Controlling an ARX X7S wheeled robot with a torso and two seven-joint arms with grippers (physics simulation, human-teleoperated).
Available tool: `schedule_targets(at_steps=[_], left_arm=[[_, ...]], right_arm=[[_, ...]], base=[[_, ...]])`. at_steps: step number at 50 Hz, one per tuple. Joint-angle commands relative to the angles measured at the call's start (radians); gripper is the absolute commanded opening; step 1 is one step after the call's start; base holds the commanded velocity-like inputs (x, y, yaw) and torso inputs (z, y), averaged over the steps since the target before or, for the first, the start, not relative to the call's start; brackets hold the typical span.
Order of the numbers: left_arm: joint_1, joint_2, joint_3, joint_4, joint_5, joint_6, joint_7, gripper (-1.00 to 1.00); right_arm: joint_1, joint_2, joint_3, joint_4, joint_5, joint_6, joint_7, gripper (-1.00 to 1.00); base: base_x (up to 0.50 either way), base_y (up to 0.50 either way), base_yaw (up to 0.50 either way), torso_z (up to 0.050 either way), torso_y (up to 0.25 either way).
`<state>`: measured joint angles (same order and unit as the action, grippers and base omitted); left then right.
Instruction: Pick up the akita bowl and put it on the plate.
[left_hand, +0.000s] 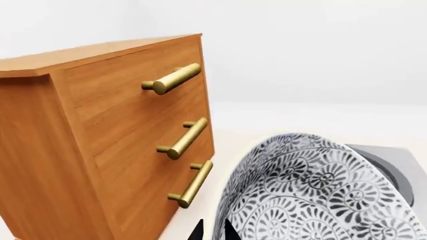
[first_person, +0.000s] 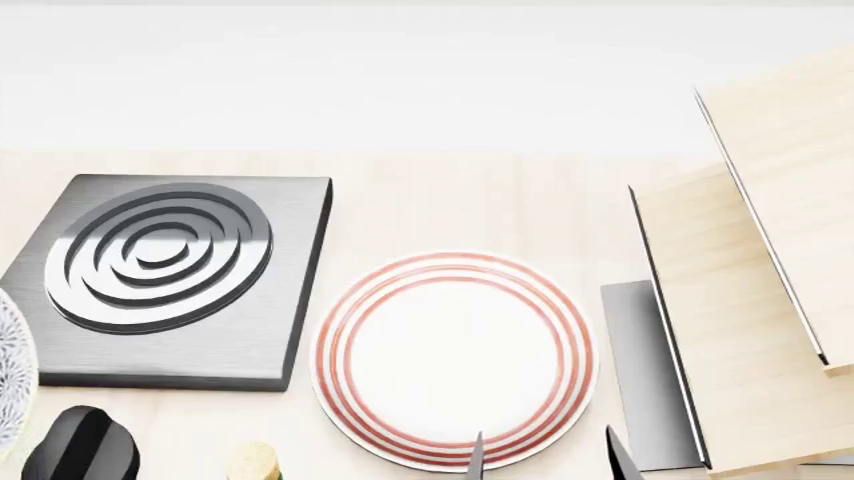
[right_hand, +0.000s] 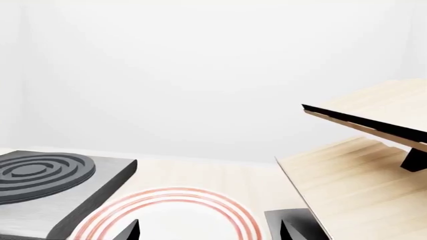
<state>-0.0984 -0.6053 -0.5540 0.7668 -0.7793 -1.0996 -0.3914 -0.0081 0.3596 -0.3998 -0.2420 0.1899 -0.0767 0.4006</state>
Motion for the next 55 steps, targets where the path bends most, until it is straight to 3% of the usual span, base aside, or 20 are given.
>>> schedule_targets(at_steps=[1,28,55], left_arm=[[-0.077,-0.026,-0.018,-0.026,-0.034,-0.046,-0.026,-1.00],[-0.274,-0.059,0.054,-0.123,-0.089,-0.135,-0.085,-1.00],[-0.543,-0.012,0.189,-0.266,-0.150,-0.216,-0.141,-1.00]], right_arm=[[0.000,0.000,-0.006,0.005,-0.002,-0.004,0.001,1.00],[0.005,0.005,-0.011,0.005,0.004,-0.002,0.005,1.00],[0.003,0.013,-0.012,0.001,0.009,-0.008,0.009,1.00]], base=[[0.00,0.00,0.00,0.000,0.000],[0.00,0.00,0.00,0.000,0.000],[0.00,0.00,0.00,0.000,0.000]])
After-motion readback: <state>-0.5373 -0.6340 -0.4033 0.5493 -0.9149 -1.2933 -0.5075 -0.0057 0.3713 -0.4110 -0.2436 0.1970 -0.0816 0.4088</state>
